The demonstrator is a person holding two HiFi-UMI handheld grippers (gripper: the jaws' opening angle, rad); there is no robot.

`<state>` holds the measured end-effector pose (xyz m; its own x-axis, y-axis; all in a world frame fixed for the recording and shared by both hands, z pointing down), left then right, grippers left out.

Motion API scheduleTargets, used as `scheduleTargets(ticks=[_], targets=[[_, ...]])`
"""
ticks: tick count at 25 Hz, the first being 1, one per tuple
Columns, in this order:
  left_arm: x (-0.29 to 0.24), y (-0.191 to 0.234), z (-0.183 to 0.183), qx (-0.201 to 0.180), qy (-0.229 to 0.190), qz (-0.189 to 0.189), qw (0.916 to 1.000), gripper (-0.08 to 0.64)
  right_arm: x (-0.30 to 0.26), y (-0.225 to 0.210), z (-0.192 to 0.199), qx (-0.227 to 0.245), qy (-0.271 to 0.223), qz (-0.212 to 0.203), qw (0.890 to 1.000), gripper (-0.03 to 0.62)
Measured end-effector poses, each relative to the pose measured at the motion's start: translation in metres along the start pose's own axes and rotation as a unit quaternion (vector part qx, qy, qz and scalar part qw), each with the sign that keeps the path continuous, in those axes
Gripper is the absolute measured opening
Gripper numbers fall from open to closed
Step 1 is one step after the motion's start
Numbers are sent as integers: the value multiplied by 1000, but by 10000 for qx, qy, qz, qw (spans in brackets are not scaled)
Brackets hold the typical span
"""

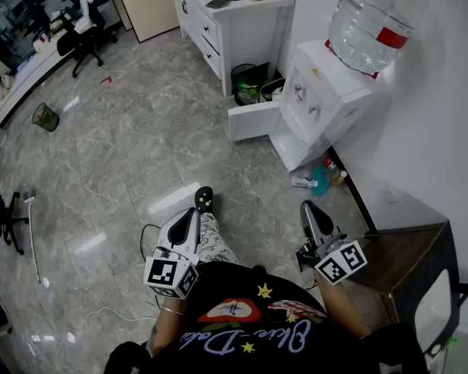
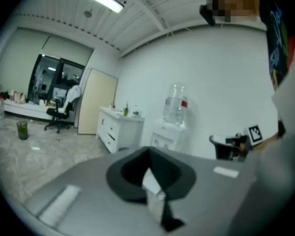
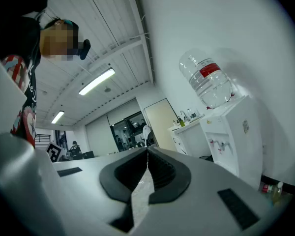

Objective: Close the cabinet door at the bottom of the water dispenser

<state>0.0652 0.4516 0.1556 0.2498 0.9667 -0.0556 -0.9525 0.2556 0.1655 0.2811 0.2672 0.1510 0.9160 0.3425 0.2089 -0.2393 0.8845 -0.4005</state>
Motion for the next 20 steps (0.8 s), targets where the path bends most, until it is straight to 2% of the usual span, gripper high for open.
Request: scheduleTargets(ticks=[3,6,10,14,17,20], targets=[[-55,33,6,2,107,246,9996,-3,-47,-22,10,61,30,284,9996,17],[-113,77,-5,17,229,623,9978,-3,-109,-34,22,40,-14,590,9982,17],[-189,132,-17,72,515,1228,9911,-3,-188,-45,29,234,-84,986,9948,17],[-257,170,-22,39,663,1748,9824,-3,-247,-71,48,9,-170,1674,9857,17],[-306,192,-24,-6,596,1994,9781,-3,-288,-88,71,-101,-125,2090,9778,17],[-352,202,-25,109,519,2180,9745,-3,-330,-96,84,-138,-179,1971,9801,17]])
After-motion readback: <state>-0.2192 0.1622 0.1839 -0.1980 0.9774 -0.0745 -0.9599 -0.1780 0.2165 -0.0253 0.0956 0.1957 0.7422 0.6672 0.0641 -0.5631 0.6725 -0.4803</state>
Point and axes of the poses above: the fingertips, and each gripper's own axes: x backward along the fingers, y to its left, z out of its underside, the point moved 3 cm from there along x, backward along the fingers, and after that the axes turned 10 degrees about -y, right-handed, at the moved point
